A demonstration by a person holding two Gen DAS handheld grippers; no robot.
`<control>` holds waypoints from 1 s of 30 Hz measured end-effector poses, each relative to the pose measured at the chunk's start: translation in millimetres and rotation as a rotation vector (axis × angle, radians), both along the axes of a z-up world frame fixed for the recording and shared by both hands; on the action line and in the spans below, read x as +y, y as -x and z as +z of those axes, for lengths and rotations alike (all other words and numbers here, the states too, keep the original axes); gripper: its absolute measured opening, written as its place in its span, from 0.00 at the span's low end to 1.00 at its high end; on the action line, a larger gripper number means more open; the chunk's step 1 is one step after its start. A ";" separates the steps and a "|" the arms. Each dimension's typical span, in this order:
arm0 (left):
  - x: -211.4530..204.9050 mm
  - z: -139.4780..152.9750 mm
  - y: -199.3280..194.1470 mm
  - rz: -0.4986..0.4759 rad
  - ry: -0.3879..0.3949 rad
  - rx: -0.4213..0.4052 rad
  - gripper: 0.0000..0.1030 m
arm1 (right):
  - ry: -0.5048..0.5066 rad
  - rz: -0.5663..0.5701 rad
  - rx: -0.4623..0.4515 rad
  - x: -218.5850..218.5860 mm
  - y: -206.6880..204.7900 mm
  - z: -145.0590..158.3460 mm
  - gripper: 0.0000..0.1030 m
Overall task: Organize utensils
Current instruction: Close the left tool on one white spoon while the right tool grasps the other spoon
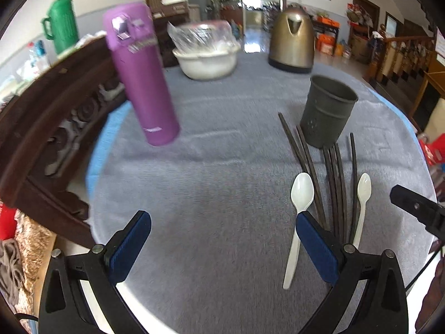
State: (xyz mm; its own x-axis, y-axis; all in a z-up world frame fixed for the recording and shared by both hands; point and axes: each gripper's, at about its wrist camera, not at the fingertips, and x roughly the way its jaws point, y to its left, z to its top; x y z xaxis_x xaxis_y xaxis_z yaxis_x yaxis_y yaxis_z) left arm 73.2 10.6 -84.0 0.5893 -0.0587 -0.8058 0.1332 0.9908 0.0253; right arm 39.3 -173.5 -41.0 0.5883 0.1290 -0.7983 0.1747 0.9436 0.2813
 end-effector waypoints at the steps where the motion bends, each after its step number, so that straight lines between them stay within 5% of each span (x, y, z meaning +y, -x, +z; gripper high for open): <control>1: -1.5 -3.9 -4.7 -0.013 0.015 0.015 1.00 | -0.019 -0.005 0.023 -3.1 -5.7 -7.3 0.77; 18: -59.3 -43.4 -66.4 -0.263 0.120 0.210 0.94 | -0.108 -0.064 0.180 -14.9 -58.8 -54.3 0.47; 22: -63.1 -50.7 -76.0 -0.279 0.113 0.241 0.63 | -0.074 -0.047 0.189 -10.6 -65.5 -54.8 0.37; 24: -62.8 -55.1 -81.2 -0.282 0.120 0.255 0.56 | -0.072 -0.037 0.183 -10.3 -66.6 -54.4 0.32; 30: -63.0 -54.0 -81.9 -0.312 0.101 0.241 0.17 | -0.070 -0.008 0.164 -14.8 -63.9 -52.4 0.31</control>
